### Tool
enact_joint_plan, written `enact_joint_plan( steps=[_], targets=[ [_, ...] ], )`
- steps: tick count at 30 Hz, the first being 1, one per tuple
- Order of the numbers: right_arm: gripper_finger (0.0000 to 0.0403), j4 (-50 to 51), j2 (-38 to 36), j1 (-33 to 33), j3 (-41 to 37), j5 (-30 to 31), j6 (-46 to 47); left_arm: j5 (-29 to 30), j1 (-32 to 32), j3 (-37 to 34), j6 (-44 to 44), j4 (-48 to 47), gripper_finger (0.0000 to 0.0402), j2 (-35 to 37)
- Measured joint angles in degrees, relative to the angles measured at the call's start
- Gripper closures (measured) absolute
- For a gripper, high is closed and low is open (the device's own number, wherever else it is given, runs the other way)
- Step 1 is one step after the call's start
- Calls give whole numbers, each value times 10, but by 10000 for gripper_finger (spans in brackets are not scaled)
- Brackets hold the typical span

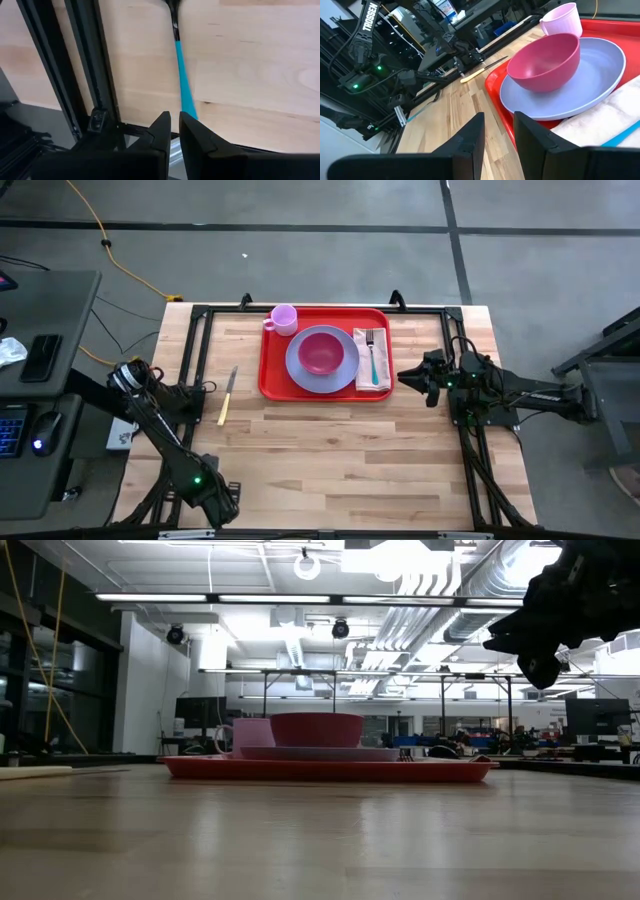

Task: Set up tray
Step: Put the blue spoon to the left of the blue fork on the brown napkin on the orange serving tray

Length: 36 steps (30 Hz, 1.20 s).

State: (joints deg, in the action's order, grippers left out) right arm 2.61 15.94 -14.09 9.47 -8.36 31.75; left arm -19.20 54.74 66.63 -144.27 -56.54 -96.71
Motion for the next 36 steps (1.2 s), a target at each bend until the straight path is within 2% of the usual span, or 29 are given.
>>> enact_joint_plan(
  steps=[13, 22, 25, 32, 36],
  targets=[
    [320, 3, 0, 0, 0, -12, 4, 31, 0, 0, -4, -9, 332, 0],
    [320, 3, 0, 0, 0, -12, 1, 31, 0, 0, -1, -16, 330, 0],
    [320, 3, 0, 0, 0, -11, -2, 36, 0, 0, 3, -20, 310, 0],
    [320, 3, 0, 0, 0, -11, -2, 36, 0, -27, 2, 11, 227, 0],
    [320, 3, 0, 0, 0, -10, -2, 37, -1, -46, 3, 42, 204, 0]
  ],
)
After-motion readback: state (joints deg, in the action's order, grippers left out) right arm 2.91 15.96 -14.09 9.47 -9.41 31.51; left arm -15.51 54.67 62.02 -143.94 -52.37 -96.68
